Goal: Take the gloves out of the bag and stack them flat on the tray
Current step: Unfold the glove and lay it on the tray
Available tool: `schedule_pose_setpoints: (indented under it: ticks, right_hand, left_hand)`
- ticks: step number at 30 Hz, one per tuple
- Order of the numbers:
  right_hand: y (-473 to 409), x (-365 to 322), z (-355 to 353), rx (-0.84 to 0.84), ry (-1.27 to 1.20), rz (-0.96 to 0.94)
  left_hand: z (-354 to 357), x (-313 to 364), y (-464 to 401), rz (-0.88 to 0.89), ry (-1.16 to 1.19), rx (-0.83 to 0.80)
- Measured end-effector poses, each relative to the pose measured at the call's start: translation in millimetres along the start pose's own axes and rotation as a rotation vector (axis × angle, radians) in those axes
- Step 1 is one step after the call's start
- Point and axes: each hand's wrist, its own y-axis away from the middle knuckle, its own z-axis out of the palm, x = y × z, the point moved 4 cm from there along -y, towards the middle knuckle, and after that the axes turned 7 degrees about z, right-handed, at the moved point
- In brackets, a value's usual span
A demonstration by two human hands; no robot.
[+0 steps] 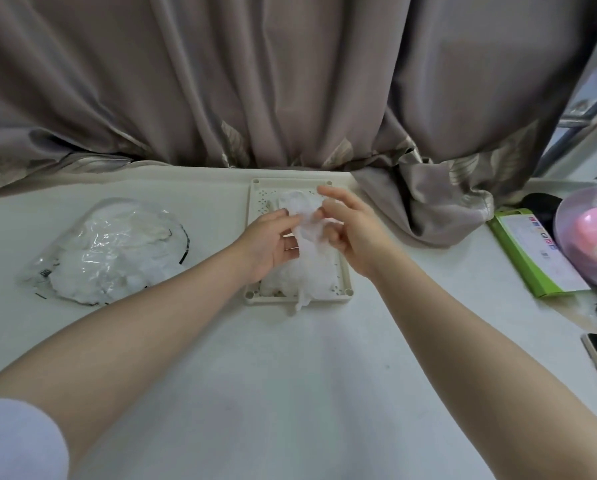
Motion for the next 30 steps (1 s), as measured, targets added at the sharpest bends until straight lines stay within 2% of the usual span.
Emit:
schedule_pose_setpoints:
  ticks: [3, 4, 5, 7, 9, 12, 14, 17, 20, 21, 23, 26, 30]
  right_hand:
    - [-13, 5, -16, 0.235, 0.158, -0.038]
    - [-19, 9, -20, 0.248, 0.230, 0.000]
    - [-24, 14, -20, 0.184, 0.260, 0.072]
    - [-29, 24, -16, -0.056, 0.237, 0.207]
    - [-36, 26, -13, -0.164, 0.197, 0.217]
    - [-53, 23, -13, -0.050, 0.019, 0.182]
    - [-61, 23, -12, -0.023, -0.053, 0.176]
    - [-79, 26, -14, 0.037, 0.002, 0.184]
    - [-96, 26, -19, 0.166, 0.036, 0.125]
    - [-102, 24, -20, 0.188, 0.033, 0.105]
    - [-110, 20, -20, 0.175, -0.013, 0.108]
    - [-115, 15, -17, 0.066, -0.117, 0.205]
    - [-109, 19, -11, 0.007, -0.086, 0.319]
  left_hand:
    - [-3, -6, -8, -0.053, 0.051, 0.058]
    - [-3, -6, -11, -0.079, 0.092, 0.056]
    - [-4, -7, -13, -0.108, 0.133, 0.045]
    - [-7, -6, -18, -0.148, 0.172, 0.044]
    - [-13, -7, -29, -0.176, 0.135, 0.089]
    - [-27, -11, -46, -0.210, 0.034, 0.136]
    - [-37, -16, -51, -0.237, -0.060, 0.112]
    - [-44, -26, -56, -0.235, -0.227, 0.025]
    - [-50, -26, -61, -0.192, -0.354, 0.064]
    - [-53, -26, -64, -0.189, -0.322, 0.074]
    - [-57, -23, -66, -0.211, -0.106, 0.040]
    - [-62, -17, -64, -0.217, 0.167, -0.025]
    - [-67, -17, -64, -0.176, 0.201, 0.013]
